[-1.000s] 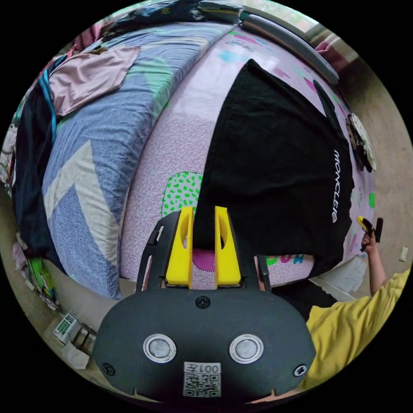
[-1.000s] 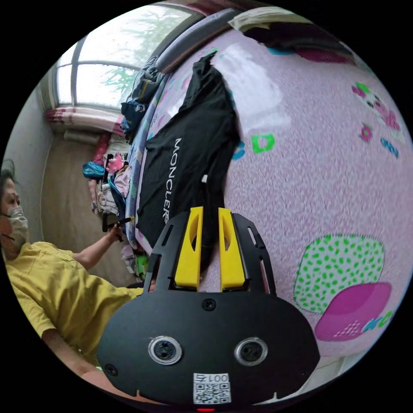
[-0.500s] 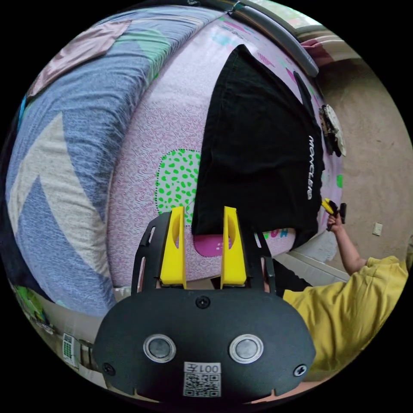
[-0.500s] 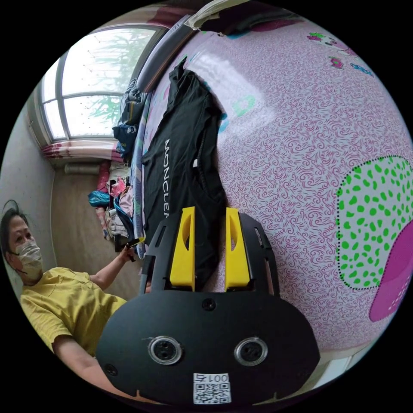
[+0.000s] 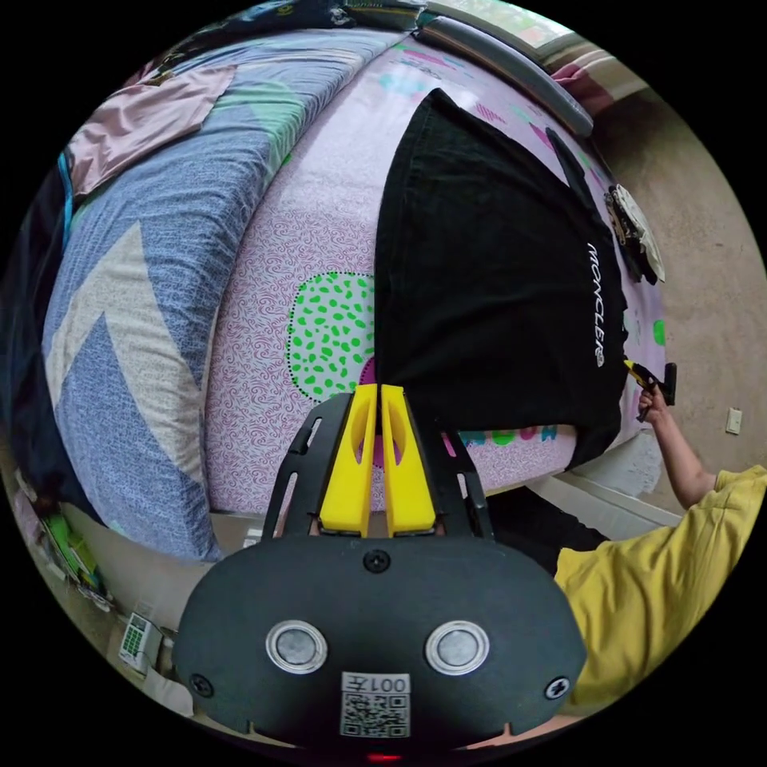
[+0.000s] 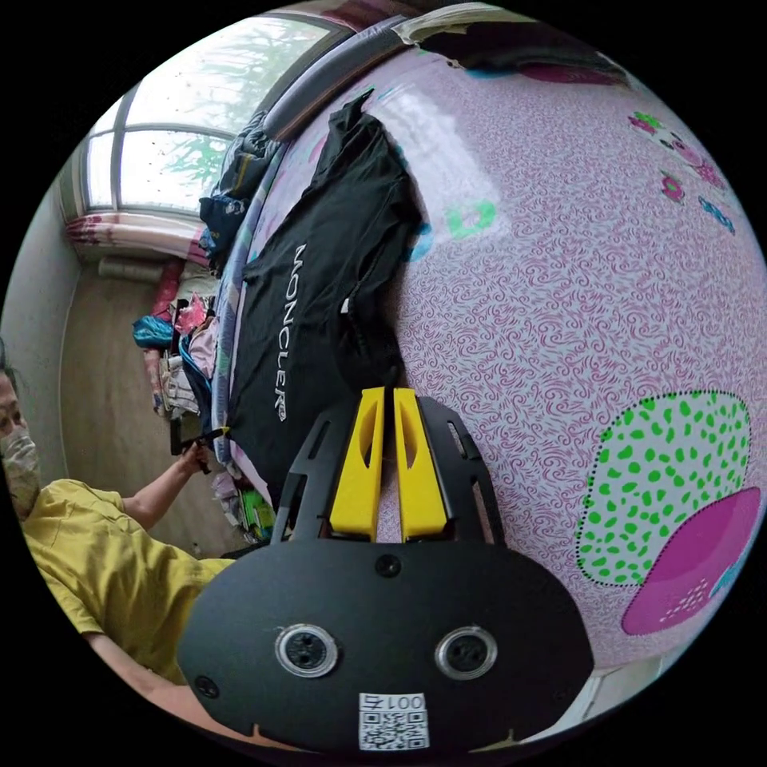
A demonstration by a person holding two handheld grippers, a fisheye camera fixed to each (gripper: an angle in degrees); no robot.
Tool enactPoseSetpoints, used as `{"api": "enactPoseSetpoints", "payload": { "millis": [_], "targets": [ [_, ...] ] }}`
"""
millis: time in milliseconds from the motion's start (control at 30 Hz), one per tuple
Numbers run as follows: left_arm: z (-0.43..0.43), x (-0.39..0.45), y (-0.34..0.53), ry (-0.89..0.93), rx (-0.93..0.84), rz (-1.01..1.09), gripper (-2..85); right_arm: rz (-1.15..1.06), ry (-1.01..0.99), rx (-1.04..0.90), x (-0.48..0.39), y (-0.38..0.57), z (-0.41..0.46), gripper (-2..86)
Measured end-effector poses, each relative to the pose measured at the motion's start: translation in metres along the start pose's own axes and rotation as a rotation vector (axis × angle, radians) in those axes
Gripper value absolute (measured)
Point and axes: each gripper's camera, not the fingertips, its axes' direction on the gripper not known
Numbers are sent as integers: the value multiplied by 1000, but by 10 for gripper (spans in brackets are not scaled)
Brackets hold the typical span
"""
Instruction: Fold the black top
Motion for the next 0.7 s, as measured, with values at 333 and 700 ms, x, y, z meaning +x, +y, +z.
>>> {"api": "enactPoseSetpoints", "payload": {
  "millis": [333,700],
  "targets": [
    [50,1,51,11,-43,-28,-16,-55,18,-53,10,-26,9,10],
    [85,-33,77,87,36,-186,-16,-38,-130,208,11,3,-12,5]
  ]
}}
